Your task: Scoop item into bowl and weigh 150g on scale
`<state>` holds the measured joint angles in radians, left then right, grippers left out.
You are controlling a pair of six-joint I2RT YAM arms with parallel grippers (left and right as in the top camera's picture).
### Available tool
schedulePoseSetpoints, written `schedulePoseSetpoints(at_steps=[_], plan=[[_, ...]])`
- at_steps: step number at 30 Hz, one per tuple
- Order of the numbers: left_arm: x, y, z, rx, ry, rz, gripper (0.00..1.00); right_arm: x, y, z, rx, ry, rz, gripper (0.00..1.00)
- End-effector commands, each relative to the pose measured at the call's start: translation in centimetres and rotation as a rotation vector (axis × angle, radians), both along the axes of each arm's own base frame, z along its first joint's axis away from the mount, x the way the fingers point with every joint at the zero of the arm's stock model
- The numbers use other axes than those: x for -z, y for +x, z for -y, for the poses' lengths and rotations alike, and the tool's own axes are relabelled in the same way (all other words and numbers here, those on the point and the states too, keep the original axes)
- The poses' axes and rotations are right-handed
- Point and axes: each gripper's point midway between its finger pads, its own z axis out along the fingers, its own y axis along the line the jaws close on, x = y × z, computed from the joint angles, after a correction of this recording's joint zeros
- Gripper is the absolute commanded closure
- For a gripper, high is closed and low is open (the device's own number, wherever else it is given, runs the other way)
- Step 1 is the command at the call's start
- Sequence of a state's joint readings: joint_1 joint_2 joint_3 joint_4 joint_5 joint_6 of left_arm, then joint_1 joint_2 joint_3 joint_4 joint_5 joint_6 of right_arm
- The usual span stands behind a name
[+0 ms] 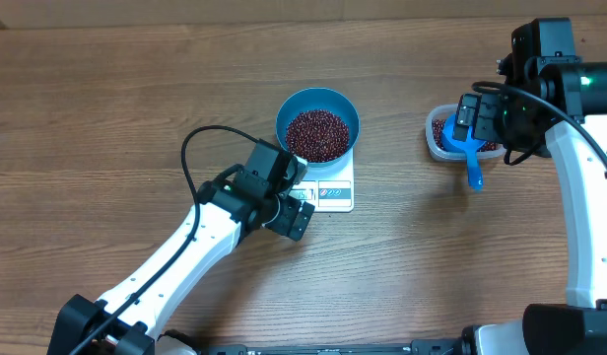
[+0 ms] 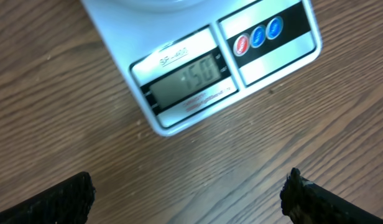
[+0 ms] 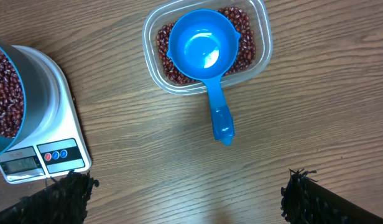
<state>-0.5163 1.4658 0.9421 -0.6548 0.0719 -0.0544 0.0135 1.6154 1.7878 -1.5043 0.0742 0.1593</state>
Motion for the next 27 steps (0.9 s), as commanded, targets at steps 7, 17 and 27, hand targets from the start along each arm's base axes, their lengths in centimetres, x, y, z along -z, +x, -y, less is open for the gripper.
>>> schedulePoseSetpoints(at_steps=[7,17,27], plan=[[0.0,-1.3,0.0,-0.018,-0.037,0.013,0.01,-0.6,0.3,-0.1,-0.011,0.006,0.023,0.0],[0.0,-1.8,-0.3,-0.017,-0.043,0.025,0.01,-0.6,0.3,-0.1,-0.011,0.006,0.023,0.0],[-1.9,-0.2,-0.1,0.019,-0.049,0.145,0.01,-0.6,0.3,-0.1,-0.011,0.006,0.023,0.0]])
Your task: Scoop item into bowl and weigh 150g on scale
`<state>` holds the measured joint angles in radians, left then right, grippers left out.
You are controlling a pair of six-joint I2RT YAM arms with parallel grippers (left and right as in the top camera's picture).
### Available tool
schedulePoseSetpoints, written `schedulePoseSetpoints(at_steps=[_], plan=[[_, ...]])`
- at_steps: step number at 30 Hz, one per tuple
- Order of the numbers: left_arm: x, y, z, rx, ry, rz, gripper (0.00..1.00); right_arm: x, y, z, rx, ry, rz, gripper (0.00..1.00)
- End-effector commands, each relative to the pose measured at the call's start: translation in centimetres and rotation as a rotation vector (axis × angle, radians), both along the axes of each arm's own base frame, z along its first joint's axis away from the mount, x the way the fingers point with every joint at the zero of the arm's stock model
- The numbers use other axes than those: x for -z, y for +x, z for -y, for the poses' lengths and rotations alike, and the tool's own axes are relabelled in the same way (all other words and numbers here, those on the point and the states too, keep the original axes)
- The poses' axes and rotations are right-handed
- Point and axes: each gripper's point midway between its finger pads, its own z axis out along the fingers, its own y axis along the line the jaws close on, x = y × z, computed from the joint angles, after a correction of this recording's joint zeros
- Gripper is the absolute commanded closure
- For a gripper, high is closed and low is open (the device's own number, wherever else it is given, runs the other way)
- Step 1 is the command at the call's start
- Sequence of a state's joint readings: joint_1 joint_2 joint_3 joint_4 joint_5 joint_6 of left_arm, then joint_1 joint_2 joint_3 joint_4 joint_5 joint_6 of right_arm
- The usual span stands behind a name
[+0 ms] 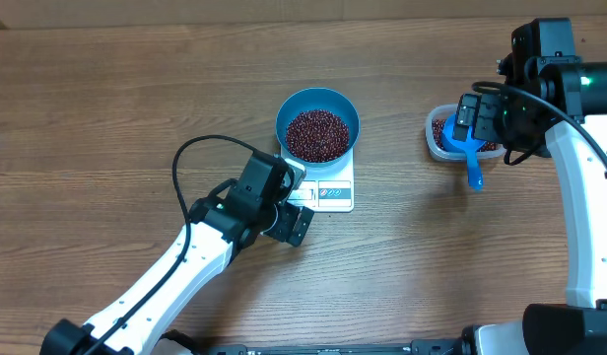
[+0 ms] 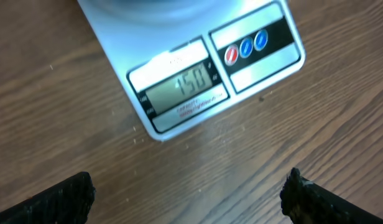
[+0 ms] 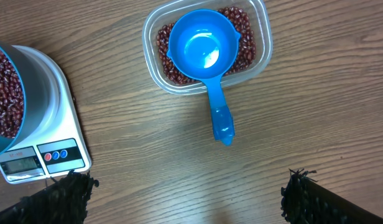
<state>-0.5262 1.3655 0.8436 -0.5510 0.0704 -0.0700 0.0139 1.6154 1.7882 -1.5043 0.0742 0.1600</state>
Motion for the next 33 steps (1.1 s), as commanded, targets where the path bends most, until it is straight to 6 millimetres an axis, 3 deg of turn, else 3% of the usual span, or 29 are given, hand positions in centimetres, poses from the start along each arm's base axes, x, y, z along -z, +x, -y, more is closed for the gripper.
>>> schedulePoseSetpoints(at_steps=[1,9,17,24,33], plan=[[-1.5,0.4,-0.5,0.016,0.021,0.082,0.0,-0.6,0.3,-0.1,-0.011,0.005,0.022,0.0],[-5.0,1.1,-2.5,-0.002,0.055,0.273,0.01,-0.6,0.3,-0.1,-0.011,0.005,0.022,0.0],[-7.1,1.2,-5.0,-0.104,-0.084,0.533,0.0,-0.6,0.3,-0.1,-0.011,0.005,0.022,0.0],[-12.0,0.0,-7.8,-0.17,-0.188,0.86,0.0,-0.6,0.3,-0.1,-0.011,0.005,0.022,0.0],[-17.5,-1.7,-11.5,-0.162,-0.173,1.179,0.0,-0.6,0.3,-0.1,-0.011,0.005,0.022,0.0]])
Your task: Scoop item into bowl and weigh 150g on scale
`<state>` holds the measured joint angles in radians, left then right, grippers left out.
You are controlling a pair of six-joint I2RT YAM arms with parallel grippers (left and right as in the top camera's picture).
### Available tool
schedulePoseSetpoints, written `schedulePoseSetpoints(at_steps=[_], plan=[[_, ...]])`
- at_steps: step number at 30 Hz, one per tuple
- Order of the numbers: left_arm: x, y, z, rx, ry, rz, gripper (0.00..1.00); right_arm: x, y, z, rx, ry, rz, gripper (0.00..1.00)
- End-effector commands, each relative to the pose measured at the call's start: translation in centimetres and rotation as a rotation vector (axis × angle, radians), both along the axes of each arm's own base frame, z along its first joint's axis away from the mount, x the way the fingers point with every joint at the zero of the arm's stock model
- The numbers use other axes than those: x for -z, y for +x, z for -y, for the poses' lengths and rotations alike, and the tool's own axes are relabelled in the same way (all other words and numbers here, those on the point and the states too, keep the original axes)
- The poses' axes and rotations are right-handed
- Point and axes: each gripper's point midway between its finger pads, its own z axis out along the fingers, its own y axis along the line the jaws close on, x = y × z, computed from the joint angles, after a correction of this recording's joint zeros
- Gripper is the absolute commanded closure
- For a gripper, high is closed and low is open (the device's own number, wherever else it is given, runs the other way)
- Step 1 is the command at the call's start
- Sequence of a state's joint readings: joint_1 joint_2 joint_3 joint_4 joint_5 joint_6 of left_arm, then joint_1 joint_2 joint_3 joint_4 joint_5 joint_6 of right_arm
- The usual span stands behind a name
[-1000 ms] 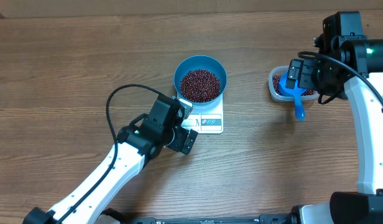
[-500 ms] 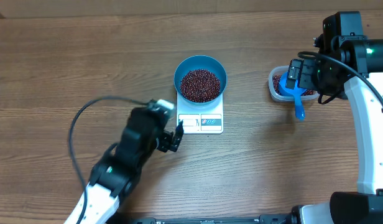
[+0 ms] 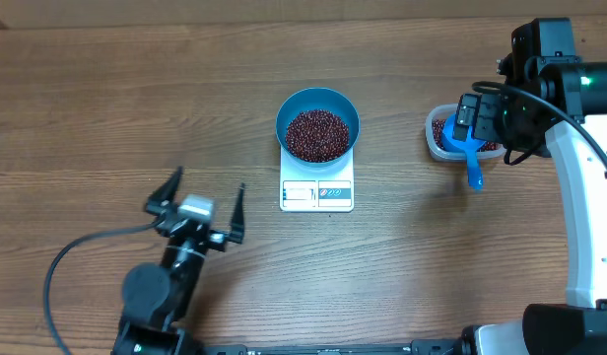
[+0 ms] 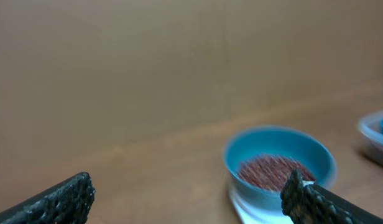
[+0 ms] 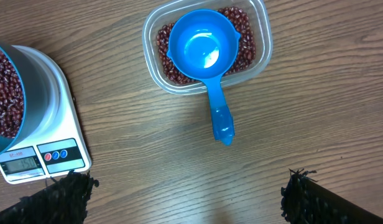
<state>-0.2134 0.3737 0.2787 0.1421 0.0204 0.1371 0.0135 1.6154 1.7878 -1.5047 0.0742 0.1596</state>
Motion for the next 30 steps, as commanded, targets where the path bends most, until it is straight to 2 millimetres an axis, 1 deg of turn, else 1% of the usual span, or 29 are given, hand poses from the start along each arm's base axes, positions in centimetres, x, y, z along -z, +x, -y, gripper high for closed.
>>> schedulePoseSetpoints(at_steps=[1,4,7,13,16,19,26,30], plan=[[-1.0,-0.5,-0.9,-0.006,0.059,0.081,0.0,-0.6,0.3,-0.1,-0.011,0.006,0.023,0.0],[-1.9,-0.7,-2.5,-0.06,0.059,0.128,0.01,-0.6,0.3,-0.1,-0.011,0.006,0.023,0.0],[-2.4,-1.1,-3.6,-0.103,0.061,0.158,0.0,-0.6,0.3,-0.1,-0.011,0.006,0.023,0.0],[-2.9,-2.4,-4.1,-0.13,0.071,0.263,0.0,-0.6,0.3,-0.1,-0.011,0.006,0.023,0.0],[-2.6,-3.0,-4.1,-0.132,0.066,0.334,0.0,-0.6,0.3,-0.1,-0.011,0.006,0.023,0.0],[-1.5,-3.5,-4.0,-0.127,0.057,0.379,0.01,-0.6,0.3,-0.1,-0.011,0.006,0.023,0.0],[-1.0,-3.5,-4.3,-0.143,0.06,0.357,0.0,-0.6,0.3,-0.1,-0.011,0.005,0.023,0.0],[0.6,-2.9,-4.3,-0.141,0.064,0.288,0.0,-0.6,0.3,-0.1,-0.011,0.005,0.023,0.0]])
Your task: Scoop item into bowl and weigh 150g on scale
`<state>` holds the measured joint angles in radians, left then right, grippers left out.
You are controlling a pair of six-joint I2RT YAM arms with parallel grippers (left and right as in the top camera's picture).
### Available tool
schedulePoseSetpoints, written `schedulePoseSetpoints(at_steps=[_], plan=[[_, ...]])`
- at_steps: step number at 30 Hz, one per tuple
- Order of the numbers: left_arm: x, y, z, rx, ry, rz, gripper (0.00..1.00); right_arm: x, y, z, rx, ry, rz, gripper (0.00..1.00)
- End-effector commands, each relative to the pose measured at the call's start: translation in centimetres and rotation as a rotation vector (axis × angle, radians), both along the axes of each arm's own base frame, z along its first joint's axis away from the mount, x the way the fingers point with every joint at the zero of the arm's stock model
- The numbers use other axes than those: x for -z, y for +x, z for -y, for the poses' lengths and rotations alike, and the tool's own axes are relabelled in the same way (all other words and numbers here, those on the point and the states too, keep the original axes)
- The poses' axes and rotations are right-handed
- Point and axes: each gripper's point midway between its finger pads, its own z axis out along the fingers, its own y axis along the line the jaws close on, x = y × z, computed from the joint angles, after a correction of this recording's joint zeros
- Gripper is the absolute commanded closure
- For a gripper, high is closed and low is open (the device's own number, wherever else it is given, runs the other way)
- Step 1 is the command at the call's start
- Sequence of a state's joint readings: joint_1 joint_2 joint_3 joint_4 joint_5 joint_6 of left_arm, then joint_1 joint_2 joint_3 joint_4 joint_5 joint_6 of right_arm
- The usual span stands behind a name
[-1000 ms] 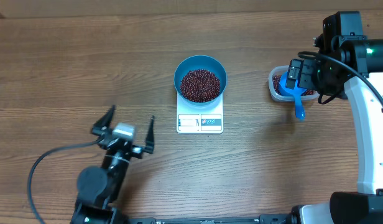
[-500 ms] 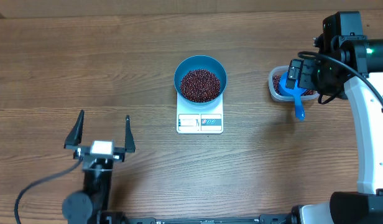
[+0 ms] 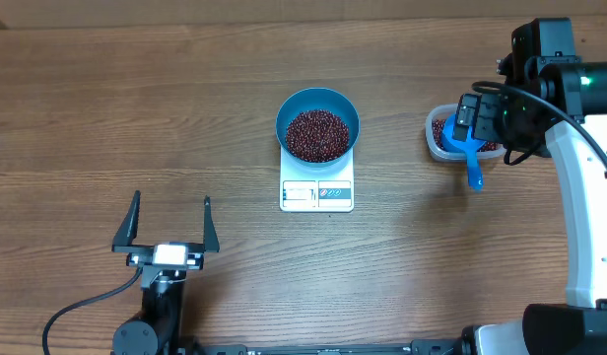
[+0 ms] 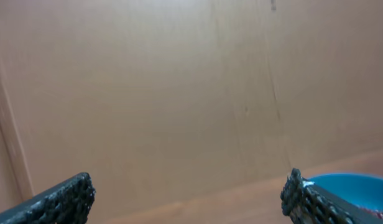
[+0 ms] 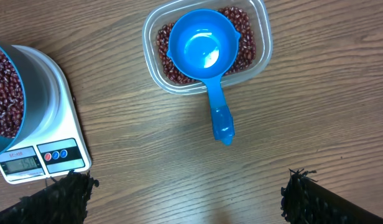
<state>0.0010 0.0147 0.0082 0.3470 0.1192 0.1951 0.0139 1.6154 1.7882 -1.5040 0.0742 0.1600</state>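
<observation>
A blue bowl (image 3: 317, 125) of red beans stands on the white scale (image 3: 316, 194) mid-table. At the right a clear container (image 3: 437, 133) of beans holds the blue scoop (image 3: 470, 163), its handle over the near rim. My left gripper (image 3: 170, 219) is open and empty at the front left, far from the scale; its wrist view faces a tan wall, with the bowl's rim (image 4: 356, 182) at the lower right. My right gripper (image 5: 185, 193) is open and empty above the table, just near of the container (image 5: 261, 59) and scoop (image 5: 207, 59).
The wooden table (image 3: 136, 108) carries nothing else. The right arm (image 3: 579, 168) rises along the right edge. In the right wrist view the scale (image 5: 51, 152) shows at the lower left, its display too small to read.
My left arm has drawn further back to the front left. Its camera now faces the wall, with only the bowl's rim at the edge of view. The right arm has not moved.
My open left gripper hung over the scale's display, which read 150. It was a little farther from the display a second later, still reading 150. Then it was back at the front left, and now farther back. The scoop stayed in the container throughout.
</observation>
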Motion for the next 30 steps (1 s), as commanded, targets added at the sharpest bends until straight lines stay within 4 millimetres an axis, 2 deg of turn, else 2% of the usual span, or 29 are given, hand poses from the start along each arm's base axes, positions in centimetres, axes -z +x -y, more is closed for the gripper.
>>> schedulePoseSetpoints(at_steps=[1,6,11,15,30], plan=[[1.2,0.3,-0.2,-0.017,0.016,-0.047,0.0,-0.6,0.3,-0.1,-0.011,0.005,0.022,0.0],[5.1,1.2,-0.3,-0.019,0.016,-0.208,0.01,-0.6,0.3,-0.1,-0.011,0.005,0.022,0.0],[10.1,1.3,-0.3,-0.018,0.015,-0.411,0.0,-0.6,0.3,-0.1,-0.011,0.005,0.022,0.0],[10.1,1.4,-1.0,-0.054,-0.025,-0.417,0.0,-0.6,0.3,-0.1,-0.011,0.005,0.022,0.0],[10.0,1.4,-0.9,-0.046,-0.023,-0.414,0.0,-0.6,0.3,-0.1,-0.011,0.005,0.022,0.0]])
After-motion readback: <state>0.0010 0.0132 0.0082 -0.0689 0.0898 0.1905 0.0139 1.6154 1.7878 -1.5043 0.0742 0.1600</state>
